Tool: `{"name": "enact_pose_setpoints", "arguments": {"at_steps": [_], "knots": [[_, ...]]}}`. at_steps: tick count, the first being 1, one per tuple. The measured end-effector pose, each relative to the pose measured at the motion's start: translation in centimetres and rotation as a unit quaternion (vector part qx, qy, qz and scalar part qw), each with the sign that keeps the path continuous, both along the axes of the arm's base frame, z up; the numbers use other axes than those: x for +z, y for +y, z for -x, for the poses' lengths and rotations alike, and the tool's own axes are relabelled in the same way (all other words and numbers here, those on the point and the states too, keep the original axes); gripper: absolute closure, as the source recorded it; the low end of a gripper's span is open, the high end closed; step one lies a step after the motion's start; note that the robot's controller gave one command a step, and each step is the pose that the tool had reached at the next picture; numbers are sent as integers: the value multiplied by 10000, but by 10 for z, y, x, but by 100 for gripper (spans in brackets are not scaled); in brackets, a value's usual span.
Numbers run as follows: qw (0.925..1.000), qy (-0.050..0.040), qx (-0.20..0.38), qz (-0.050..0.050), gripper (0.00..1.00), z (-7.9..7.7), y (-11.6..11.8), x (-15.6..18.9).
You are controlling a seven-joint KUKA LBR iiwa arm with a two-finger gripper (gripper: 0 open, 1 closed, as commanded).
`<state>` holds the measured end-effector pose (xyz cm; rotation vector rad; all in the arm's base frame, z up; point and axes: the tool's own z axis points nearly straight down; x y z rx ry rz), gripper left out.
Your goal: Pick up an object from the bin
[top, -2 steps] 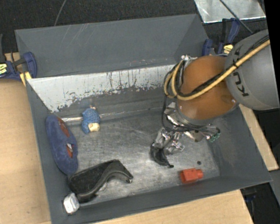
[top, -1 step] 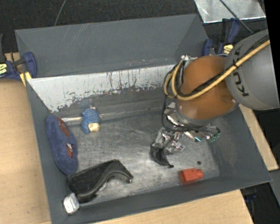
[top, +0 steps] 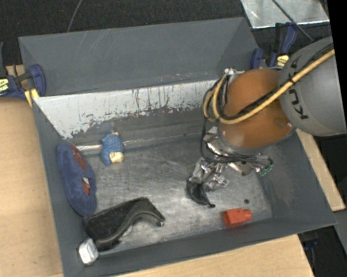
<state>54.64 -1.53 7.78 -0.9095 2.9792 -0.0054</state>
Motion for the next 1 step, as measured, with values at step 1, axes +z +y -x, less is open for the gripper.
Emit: {"name": "enact_pose_setpoints", "arguments": {"at_steps": [1], "knots": [[9995,70,315,30,100,3,-11,132]]}}
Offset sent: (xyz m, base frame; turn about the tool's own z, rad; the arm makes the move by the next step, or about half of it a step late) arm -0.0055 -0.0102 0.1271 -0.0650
